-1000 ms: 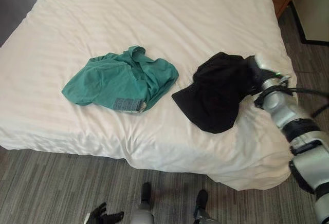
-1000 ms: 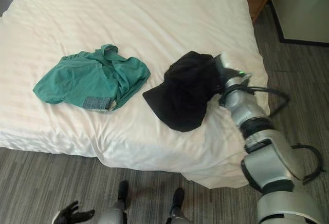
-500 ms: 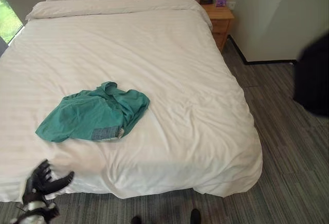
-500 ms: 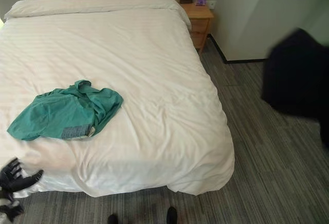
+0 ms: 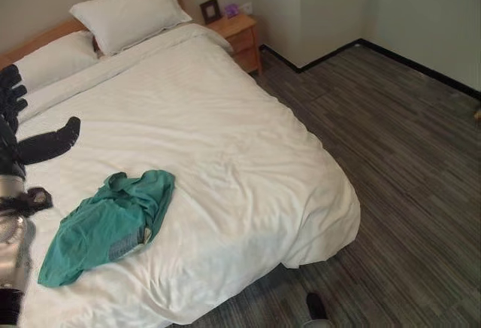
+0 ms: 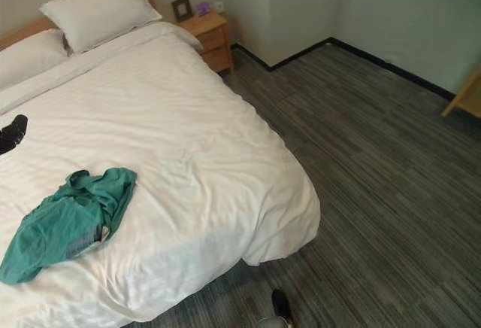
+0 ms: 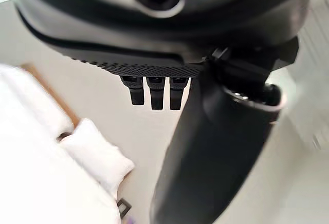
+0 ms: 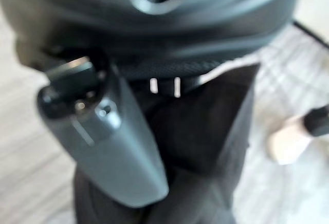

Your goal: Pick up bed clothes into laundry basket.

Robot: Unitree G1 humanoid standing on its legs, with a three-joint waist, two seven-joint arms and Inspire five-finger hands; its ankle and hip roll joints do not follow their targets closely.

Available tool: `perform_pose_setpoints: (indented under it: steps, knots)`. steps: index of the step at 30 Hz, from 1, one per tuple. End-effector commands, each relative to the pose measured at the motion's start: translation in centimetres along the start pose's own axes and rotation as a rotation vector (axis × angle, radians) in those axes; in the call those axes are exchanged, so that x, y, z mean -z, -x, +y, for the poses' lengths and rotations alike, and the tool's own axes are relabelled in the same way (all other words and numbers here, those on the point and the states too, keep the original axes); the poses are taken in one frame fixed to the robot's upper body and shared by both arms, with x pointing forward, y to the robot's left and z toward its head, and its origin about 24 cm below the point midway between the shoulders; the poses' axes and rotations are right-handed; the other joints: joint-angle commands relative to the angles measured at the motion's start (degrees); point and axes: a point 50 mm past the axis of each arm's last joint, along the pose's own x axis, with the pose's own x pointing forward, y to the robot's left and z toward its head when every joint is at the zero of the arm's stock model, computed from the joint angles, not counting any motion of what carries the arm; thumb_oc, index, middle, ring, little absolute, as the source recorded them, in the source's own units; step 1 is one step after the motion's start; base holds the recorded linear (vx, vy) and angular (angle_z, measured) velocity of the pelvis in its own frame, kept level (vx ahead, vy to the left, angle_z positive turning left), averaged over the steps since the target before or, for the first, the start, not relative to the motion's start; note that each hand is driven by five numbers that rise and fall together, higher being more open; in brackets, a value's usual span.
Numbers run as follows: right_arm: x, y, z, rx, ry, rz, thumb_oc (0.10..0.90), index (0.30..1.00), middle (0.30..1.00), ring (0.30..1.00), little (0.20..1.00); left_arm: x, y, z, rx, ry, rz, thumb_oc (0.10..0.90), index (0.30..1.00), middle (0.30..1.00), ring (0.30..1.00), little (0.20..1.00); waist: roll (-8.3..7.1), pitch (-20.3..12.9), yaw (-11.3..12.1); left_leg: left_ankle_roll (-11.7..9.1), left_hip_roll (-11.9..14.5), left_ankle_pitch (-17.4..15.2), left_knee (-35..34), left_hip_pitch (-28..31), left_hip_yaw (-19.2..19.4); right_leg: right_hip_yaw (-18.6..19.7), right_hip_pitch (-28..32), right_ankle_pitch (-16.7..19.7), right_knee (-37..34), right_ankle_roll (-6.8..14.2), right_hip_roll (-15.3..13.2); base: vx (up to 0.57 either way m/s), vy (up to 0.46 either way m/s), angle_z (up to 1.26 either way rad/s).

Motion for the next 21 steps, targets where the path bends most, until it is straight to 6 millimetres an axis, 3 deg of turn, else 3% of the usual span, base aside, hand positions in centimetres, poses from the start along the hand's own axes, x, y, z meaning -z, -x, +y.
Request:
perform_pose_setpoints:
  steps: [1, 2, 7, 8, 9, 14, 17, 18, 19, 20, 21]
  knots:
    - [-4.0, 0.0, -0.6, 0.035, -0.037, -0.112, 0.4, 0.3, 0.3, 0.3, 0.3, 0.4, -1.0, 3.1, -0.152, -0.154, 0.038, 0.8, 0.9, 0.9, 0.9, 0.9, -3.24, -0.31, 0.59, -4.92, 5.93, 2.41, 0.39, 1.63, -1.21, 0.03, 4.55, -5.9, 0.76, 4.79, -4.47, -0.05, -0.045, 0.0]
    - [-5.2, 0.2, -0.2, 0.024, -0.002, -0.148, 0.4, 0.3, 0.3, 0.3, 0.3, 3.4, -0.5, 1.4, -0.123, -0.209, 0.176, 0.8, 0.9, 0.9, 0.9, 0.9, -3.95, 0.13, -0.8, -4.83, 6.1, 2.33, 0.39, 1.53, -0.6, 0.49, 3.74, -5.6, 0.76, 4.82, -4.17, -0.04, -0.048, -0.09]
    - [-6.4, 0.3, 0.0, 0.021, 0.05, -0.189, 0.4, 0.3, 0.3, 0.3, 0.3, 7.7, -0.4, -1.6, -0.05, -0.334, 0.397, 0.8, 0.9, 0.9, 0.9, 0.9, -5.25, 0.53, -1.13, -4.78, 6.47, 2.3, 0.39, 1.36, -0.07, 0.94, 2.91, -5.2, 0.76, 4.8, -3.68, -0.03, -0.046, -0.1]
    - [-6.4, 0.3, 0.0, 0.02, 0.049, -0.188, 0.4, 0.3, 0.3, 0.3, 0.3, 7.7, -0.4, -1.7, -0.049, -0.333, 0.395, 0.8, 0.9, 0.9, 0.9, 0.9, -5.28, 0.56, -1.02, -4.78, 6.47, 2.3, 0.39, 1.37, -0.07, 0.93, 2.92, -5.2, 0.76, 4.8, -3.68, -0.01, -0.03, -0.06]
    - [-6.8, 0.5, 1.1, 0.014, 0.105, -0.198, 0.4, 0.3, 0.3, 0.3, 0.3, 9.6, -0.1, -2.3, -0.029, -0.399, 0.507, 0.8, 0.9, 0.9, 0.9, 0.9, -5.35, 0.5, -1.43, -4.78, 6.59, 2.26, 0.39, 1.4, -0.07, 0.88, 2.94, -5.21, 0.76, 4.82, -3.53, 0.0, 0.0, 0.0]
    - [-7.7, 0.8, 2.3, 0.0, 0.154, -0.222, 0.4, 0.3, 0.3, 0.3, 0.3, 11.1, -0.5, -4.8, 0.067, -0.498, 0.614, 0.8, 0.9, 0.9, 0.9, 0.9, -6.21, 1.1, -1.54, -4.95, 6.88, 2.48, 0.39, 0.71, -0.48, 0.79, 2.25, -5.01, 0.76, 4.81, -3.01, -0.04, -0.044, 0.0]
    - [-8.6, 1.2, 3.6, -0.019, 0.193, -0.258, 0.4, 0.3, 0.3, 0.3, 0.3, 13.2, 1.6, -6.7, 0.188, -0.62, 0.755, 0.8, 0.9, 0.9, 0.9, 0.9, -6.83, 1.98, -1.94, -5.16, 7.25, 3.02, 0.39, -1.05, -0.63, 1.01, 0.18, -4.41, 0.76, 4.92, -2.48, -0.1, -0.042, 0.01]
    - [-9.0, 1.3, 4.0, -0.025, 0.239, -0.275, 0.4, 0.3, 0.3, 0.3, 0.3, 15.6, 5.7, -7.3, 0.333, -0.692, 0.905, 0.734, 0.801, 0.801, 0.801, 0.801, -7.03, 2.25, -2.28, -5.3, 7.54, 3.14, 0.39, -1.7, -0.22, 1.42, -0.78, -4.21, 0.76, 4.89, -2.13, -0.08, -0.015, 0.0]
    - [-9.0, 1.3, 3.9, -0.023, 0.24, -0.275, 0.4, 0.3, 0.3, 0.3, 0.3, 15.6, 5.8, -7.3, 0.334, -0.691, 0.906, 0.521, 0.481, 0.481, 0.481, 0.481, -6.95, 2.13, -2.28, -5.31, 7.56, 3.12, 0.39, -1.75, -0.17, 1.46, -0.86, -4.21, 0.76, 4.89, -2.11, -0.06, -0.007, -0.06]
    - [-9.0, 1.3, 3.9, -0.026, 0.262, -0.273, 0.4, 0.3, 0.3, 0.3, 0.3, 16.6, 8.0, -7.5, 0.375, -0.684, 0.977, 0.4, 0.3, 0.3, 0.3, 0.3, -6.84, 2.04, -2.19, -5.38, 7.75, 3.13, 0.39, -1.88, 0.05, 1.72, -1.05, -4.24, 0.76, 4.83, -1.94, -0.01, -0.004, -0.11]
    - [-9.1, 1.3, 3.8, -0.026, 0.274, -0.278, 0.4, 0.3, 0.3, 0.3, 0.3, 17.2, 9.6, -7.5, 0.399, -0.676, 1.026, 0.4, 0.3, 0.3, 0.3, 0.3, -6.79, 2.01, -2.07, -5.43, 7.91, 3.15, 0.39, -1.86, 0.24, 1.81, -1.04, -4.34, 0.76, 4.76, -1.77, -0.01, -0.004, -0.14]
